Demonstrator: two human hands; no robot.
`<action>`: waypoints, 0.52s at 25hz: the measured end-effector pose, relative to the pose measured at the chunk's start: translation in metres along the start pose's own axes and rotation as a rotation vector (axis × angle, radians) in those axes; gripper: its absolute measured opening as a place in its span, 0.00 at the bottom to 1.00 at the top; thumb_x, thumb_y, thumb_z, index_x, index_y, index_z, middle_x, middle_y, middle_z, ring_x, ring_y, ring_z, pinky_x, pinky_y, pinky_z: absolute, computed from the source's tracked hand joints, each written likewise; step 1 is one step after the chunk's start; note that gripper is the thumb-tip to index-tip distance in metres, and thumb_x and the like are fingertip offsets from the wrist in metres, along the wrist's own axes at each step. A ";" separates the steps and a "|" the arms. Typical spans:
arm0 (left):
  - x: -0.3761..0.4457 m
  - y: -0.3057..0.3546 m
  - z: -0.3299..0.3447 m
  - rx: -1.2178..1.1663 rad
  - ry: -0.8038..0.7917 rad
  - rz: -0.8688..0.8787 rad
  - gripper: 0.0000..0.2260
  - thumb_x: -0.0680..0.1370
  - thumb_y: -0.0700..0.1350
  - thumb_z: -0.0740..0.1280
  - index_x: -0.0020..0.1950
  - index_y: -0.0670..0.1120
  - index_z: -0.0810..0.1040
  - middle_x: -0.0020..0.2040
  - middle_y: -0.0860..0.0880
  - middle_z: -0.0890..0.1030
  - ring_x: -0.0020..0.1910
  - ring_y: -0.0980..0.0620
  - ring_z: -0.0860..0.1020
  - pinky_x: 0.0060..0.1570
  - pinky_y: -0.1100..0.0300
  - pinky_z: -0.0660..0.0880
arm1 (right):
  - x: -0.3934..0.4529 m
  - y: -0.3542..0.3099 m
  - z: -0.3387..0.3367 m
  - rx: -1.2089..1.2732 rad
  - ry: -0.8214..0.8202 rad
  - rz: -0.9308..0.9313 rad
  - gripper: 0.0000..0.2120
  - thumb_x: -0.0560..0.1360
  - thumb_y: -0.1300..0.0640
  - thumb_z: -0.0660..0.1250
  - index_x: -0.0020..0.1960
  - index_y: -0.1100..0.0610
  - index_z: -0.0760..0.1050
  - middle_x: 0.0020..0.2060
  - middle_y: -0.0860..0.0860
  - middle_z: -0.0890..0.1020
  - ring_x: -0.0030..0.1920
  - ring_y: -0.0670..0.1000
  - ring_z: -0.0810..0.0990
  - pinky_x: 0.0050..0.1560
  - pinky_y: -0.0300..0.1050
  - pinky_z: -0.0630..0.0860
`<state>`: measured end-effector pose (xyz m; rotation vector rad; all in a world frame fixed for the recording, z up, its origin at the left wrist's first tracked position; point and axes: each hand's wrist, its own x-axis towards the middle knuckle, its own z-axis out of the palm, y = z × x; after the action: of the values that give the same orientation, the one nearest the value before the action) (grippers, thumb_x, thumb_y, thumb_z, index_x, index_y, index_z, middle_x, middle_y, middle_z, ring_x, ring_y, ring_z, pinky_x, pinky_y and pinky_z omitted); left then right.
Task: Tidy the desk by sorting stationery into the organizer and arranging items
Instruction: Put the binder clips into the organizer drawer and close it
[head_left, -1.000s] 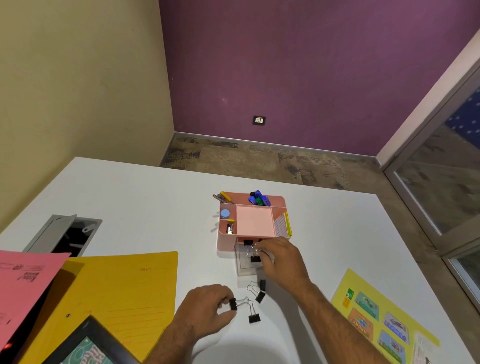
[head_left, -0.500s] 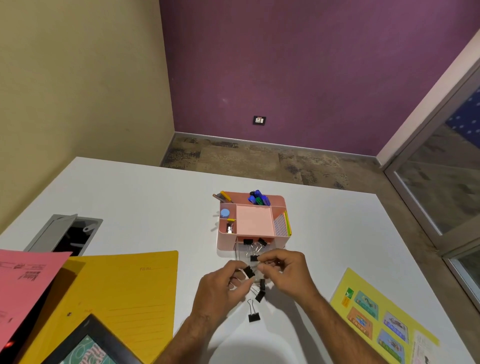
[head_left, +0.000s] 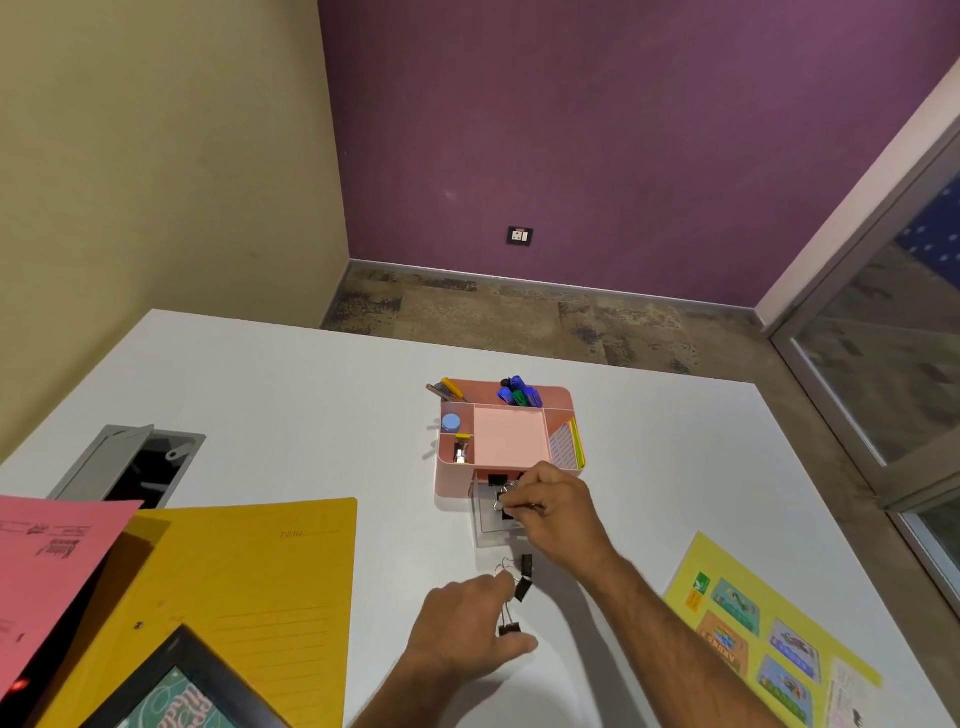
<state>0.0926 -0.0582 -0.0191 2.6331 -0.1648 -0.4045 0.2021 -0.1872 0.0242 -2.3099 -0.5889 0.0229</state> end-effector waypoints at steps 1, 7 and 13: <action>0.001 0.002 0.004 0.000 -0.011 -0.044 0.22 0.71 0.66 0.62 0.54 0.50 0.68 0.52 0.49 0.79 0.51 0.42 0.78 0.44 0.53 0.67 | 0.003 -0.002 0.001 -0.036 -0.039 0.001 0.09 0.72 0.66 0.73 0.51 0.58 0.86 0.44 0.48 0.80 0.48 0.48 0.80 0.52 0.32 0.76; 0.004 0.007 0.014 -0.035 0.027 -0.185 0.17 0.73 0.58 0.63 0.54 0.48 0.70 0.53 0.49 0.80 0.53 0.43 0.78 0.50 0.53 0.72 | 0.011 -0.009 0.005 -0.274 -0.240 -0.014 0.16 0.74 0.67 0.69 0.61 0.56 0.81 0.55 0.50 0.81 0.56 0.50 0.78 0.59 0.36 0.73; 0.004 0.004 0.012 -0.223 0.080 -0.258 0.15 0.67 0.47 0.65 0.52 0.54 0.70 0.47 0.55 0.79 0.47 0.50 0.77 0.44 0.57 0.72 | 0.011 -0.015 0.001 -0.417 -0.211 0.016 0.12 0.74 0.62 0.71 0.56 0.53 0.84 0.53 0.49 0.85 0.51 0.51 0.82 0.56 0.43 0.79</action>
<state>0.0925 -0.0680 -0.0284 2.4495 0.2351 -0.3774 0.2063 -0.1730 0.0353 -2.7382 -0.7376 0.1669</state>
